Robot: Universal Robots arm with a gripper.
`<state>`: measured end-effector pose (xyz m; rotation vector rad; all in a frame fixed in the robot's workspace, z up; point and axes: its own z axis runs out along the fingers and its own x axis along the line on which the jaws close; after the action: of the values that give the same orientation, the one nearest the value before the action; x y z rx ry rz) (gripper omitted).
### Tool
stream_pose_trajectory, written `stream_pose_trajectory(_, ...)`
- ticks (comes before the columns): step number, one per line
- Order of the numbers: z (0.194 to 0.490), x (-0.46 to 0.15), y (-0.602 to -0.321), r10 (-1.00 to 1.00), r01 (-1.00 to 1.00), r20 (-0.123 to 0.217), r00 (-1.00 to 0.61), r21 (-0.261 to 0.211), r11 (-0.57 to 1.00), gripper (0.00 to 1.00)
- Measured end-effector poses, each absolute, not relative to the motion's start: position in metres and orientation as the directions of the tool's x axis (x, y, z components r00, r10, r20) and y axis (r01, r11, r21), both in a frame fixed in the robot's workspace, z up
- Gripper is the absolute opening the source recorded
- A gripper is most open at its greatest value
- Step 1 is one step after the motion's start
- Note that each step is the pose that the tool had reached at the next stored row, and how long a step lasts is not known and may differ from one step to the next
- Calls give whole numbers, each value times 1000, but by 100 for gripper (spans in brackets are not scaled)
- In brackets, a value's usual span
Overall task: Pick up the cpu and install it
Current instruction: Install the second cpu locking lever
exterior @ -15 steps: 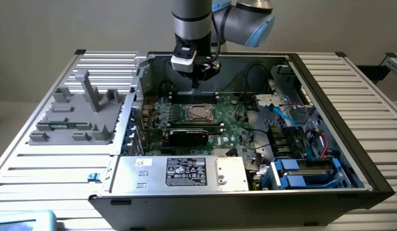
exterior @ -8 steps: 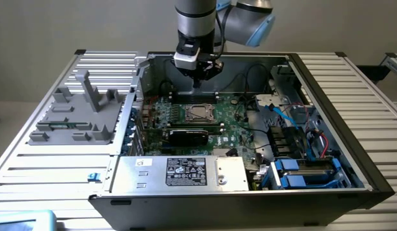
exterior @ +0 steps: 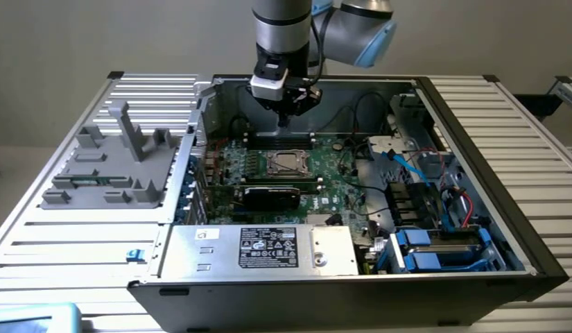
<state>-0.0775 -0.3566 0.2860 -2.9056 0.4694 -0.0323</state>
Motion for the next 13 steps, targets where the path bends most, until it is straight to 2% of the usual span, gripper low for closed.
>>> stream_pose_trajectory(13, 286, -86, -359, -314, -310, -9, 949, -198, -930, 11)
